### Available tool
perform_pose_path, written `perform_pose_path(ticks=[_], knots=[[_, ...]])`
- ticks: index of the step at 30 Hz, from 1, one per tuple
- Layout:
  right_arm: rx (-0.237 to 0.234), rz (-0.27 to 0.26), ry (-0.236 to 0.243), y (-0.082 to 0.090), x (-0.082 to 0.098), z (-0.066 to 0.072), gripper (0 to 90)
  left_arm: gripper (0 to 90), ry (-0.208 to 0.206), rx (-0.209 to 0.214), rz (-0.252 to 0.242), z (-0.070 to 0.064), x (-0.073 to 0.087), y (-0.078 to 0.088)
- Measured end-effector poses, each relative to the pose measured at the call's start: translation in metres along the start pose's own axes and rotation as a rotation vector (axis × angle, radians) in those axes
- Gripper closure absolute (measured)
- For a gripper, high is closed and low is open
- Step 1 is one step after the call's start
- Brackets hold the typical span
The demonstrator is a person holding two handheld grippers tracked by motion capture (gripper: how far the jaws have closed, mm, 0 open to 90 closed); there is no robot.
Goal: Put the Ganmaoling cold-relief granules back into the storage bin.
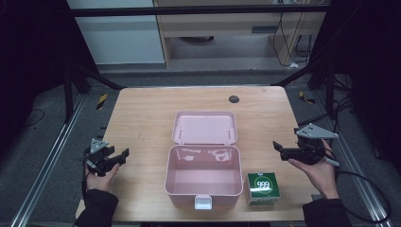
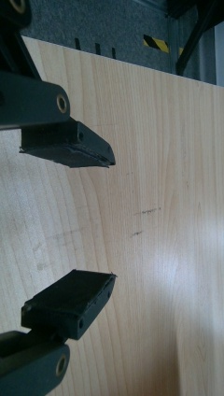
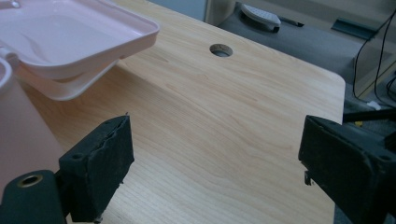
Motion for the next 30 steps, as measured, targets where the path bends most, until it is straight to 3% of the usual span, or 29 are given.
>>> perform_pose_path(ticks=[5,10,13,19,20,22,30], knots=[[-0.019,0.006,0.055,0.005,-0.013,0.003,9.7,36.0,-0.009,0.002,0.009,-0.001,0.001,-0.001],[-0.067,0.021,0.110,0.011,-0.028,0.010,8.4,36.0,-0.024,0.004,0.023,-0.002,0.002,-0.004],[-0.096,0.058,0.181,0.015,-0.038,0.018,8.0,35.8,-0.037,0.004,0.034,-0.005,0.002,-0.005],[-0.157,0.124,0.270,0.018,-0.045,0.031,6.4,35.5,-0.050,0.005,0.041,-0.007,0.003,-0.007],[-0.157,0.124,0.270,0.018,-0.045,0.031,6.4,35.5,-0.051,0.005,0.043,-0.007,0.003,-0.007],[-0.196,0.166,0.316,0.020,-0.046,0.039,5.5,35.4,-0.052,0.005,0.047,-0.007,0.003,-0.008],[-0.261,0.249,0.434,0.024,-0.041,0.057,4.9,35.3,-0.066,0.005,0.062,-0.009,0.004,-0.011]])
Point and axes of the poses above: each handheld gripper's, and its own axes: y roughly backward along the jaws, x roughly out of its underside, z roughly to its left, the point moved 3 cm from there along -y, roughly forward along the jaws, and after that the axes turned 6 degrees about -y, right-handed, at the moved point
